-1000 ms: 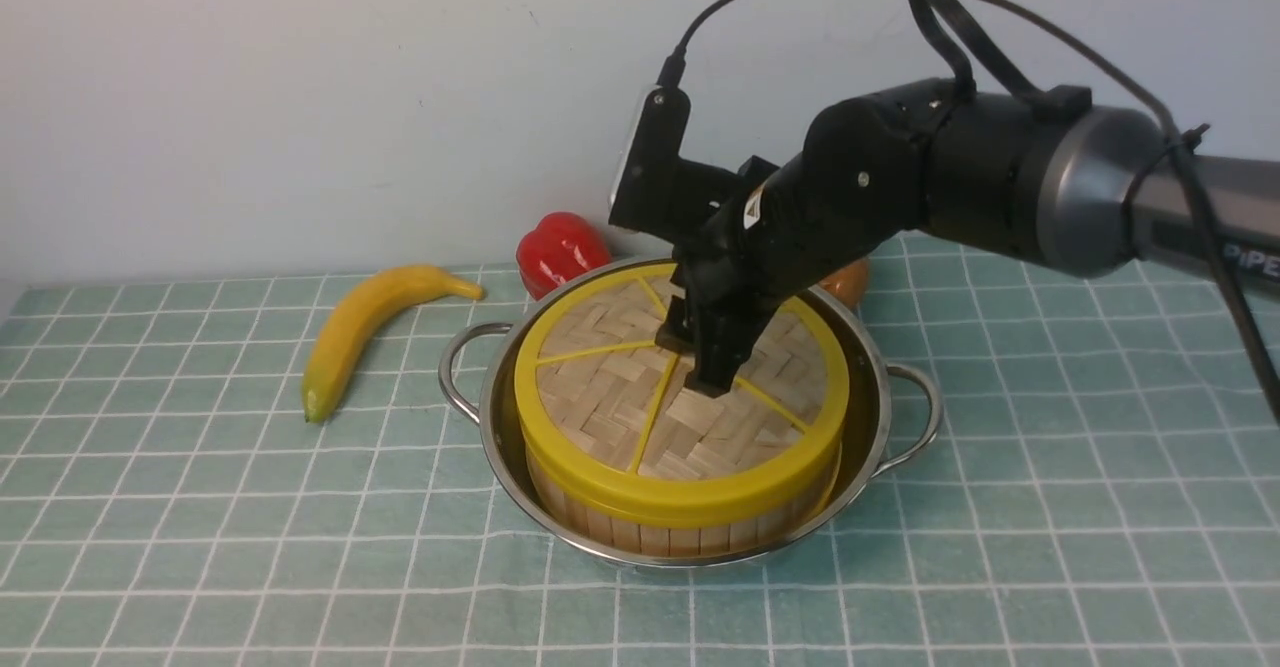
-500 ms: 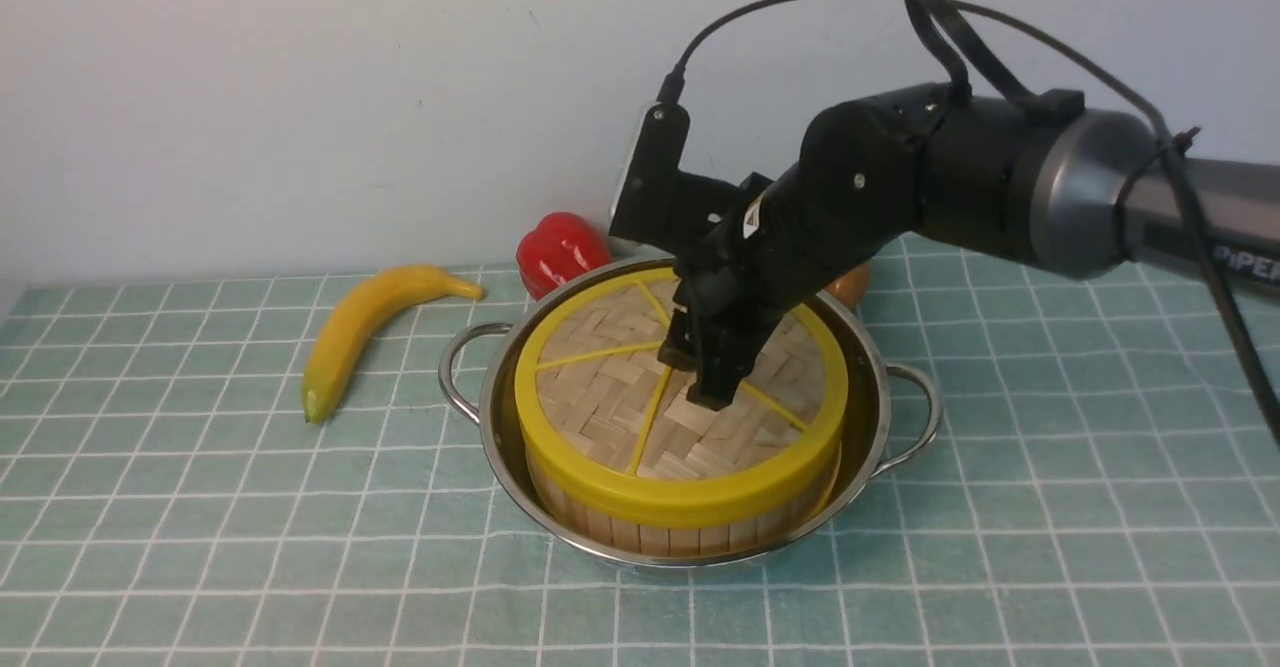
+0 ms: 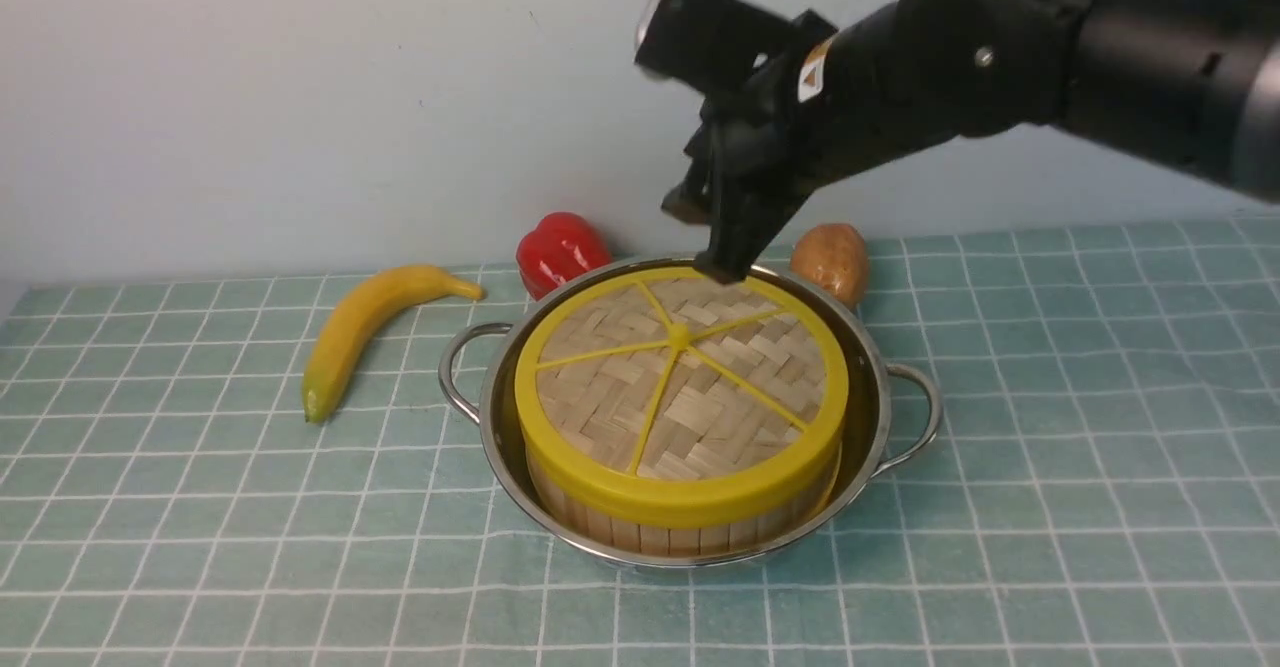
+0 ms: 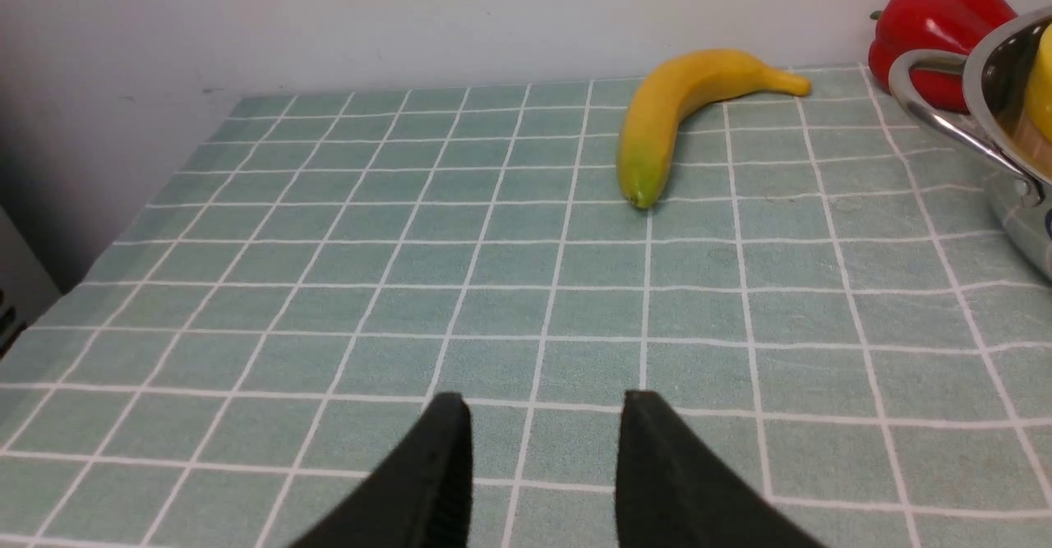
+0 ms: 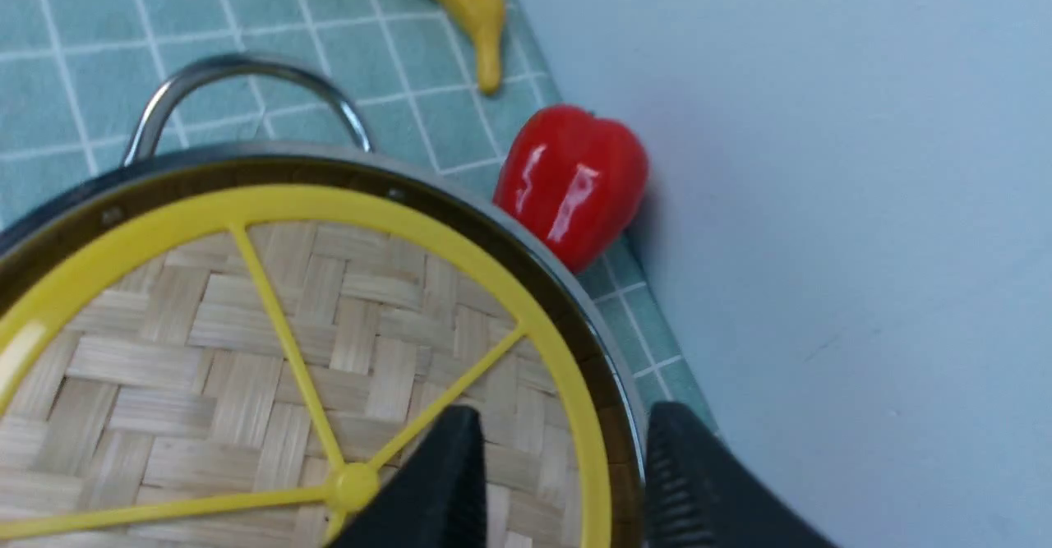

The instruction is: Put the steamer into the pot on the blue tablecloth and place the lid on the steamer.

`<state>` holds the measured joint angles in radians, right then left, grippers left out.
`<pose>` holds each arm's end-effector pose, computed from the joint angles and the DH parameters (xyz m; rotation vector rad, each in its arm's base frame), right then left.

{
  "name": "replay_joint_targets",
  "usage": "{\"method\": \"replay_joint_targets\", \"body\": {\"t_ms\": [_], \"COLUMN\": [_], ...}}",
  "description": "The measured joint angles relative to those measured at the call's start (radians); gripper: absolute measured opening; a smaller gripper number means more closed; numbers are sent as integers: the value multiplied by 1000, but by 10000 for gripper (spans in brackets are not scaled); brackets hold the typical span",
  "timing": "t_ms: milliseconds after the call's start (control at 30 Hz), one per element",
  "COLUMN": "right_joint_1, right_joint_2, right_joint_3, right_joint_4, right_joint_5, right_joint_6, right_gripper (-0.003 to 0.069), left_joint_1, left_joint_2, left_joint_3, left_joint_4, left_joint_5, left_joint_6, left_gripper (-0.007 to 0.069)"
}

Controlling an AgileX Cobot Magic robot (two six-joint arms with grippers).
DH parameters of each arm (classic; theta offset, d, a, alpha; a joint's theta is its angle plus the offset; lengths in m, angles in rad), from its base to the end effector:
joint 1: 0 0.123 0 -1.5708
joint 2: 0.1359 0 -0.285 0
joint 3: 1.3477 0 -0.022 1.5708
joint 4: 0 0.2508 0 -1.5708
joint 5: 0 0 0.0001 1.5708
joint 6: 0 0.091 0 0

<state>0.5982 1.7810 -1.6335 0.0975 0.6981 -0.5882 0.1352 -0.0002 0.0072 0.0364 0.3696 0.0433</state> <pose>0.3392 0.2381 0.3356 -1.2548 1.9607 0.1154 0.0524 0.0083 0.1775 -0.0631 1.8619 0.1595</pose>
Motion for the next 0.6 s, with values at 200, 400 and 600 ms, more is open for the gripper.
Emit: {"method": "replay_joint_targets", "body": {"t_ms": [200, 400, 600], "right_joint_1": [0, 0, 0], "right_joint_2": [-120, -229, -256], "right_joint_3": [0, 0, 0], "right_joint_4": [-68, -90, -80], "right_joint_5": [3, -12, -22], "right_joint_6": [186, 414, 560], "right_gripper": [-10, -13, -6], "left_joint_1": [0, 0, 0], "left_joint_2": [0, 0, 0], "left_joint_3": [0, 0, 0], "left_joint_4": [0, 0, 0], "left_joint_5": [0, 0, 0], "left_joint_6": [0, 0, 0], "left_gripper": [243, 243, 243]}}
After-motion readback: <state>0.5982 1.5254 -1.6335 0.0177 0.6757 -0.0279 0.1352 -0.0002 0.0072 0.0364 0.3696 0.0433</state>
